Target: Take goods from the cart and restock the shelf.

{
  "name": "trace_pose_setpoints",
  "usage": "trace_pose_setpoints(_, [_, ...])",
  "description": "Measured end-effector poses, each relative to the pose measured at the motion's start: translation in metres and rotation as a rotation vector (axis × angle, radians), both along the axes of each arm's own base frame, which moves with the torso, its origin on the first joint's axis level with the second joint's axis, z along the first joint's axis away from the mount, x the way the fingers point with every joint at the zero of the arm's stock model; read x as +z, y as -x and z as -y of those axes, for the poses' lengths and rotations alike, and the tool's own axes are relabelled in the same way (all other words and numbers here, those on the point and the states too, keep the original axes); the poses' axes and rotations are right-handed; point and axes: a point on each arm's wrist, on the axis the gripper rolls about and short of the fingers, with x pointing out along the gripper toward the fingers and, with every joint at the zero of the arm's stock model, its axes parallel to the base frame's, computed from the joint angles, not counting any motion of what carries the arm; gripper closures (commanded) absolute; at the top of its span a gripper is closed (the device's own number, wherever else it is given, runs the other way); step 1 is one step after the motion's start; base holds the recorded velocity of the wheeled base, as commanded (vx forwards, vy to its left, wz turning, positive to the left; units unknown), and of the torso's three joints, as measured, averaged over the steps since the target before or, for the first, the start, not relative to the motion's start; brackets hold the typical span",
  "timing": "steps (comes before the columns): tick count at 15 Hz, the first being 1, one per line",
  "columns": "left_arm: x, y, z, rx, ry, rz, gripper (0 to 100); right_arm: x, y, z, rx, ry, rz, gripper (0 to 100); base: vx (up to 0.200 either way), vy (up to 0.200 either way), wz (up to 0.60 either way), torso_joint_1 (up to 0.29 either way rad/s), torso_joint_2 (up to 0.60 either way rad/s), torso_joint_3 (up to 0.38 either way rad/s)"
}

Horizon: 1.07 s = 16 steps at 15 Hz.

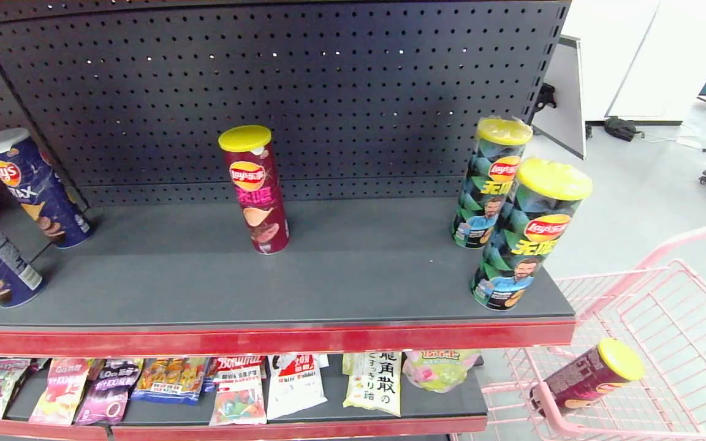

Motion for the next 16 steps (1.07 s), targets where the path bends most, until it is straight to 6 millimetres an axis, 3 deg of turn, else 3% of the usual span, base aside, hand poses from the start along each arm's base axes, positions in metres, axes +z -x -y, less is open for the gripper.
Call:
trace_pose_setpoints(5, [0.0001, 0.0, 0.0, 0.0, 0.0, 0.001, 0, 0.0, 0.0, 0.0, 0.0, -0.002, 0.0, 0, 0.0, -0.04, 0.0, 0.0, 0.0, 0.001])
trace_pose_setpoints(13, [0.0, 0.0, 0.0, 0.0, 0.0, 0.0, 0, 0.0, 0.0, 0.0, -0.003, -0.006, 0.0, 0, 0.0, 0.0, -0.6, 0.002, 0.0, -0.002])
trace_pose_setpoints(16, [-0.0001, 0.0, 0.0, 0.0, 0.0, 0.0, 0, -0.0001, 0.0, 0.0, -0.003, -0.005, -0.001, 0, 0.0, 0.0, 0.0, 0.0, 0.0, 0.0])
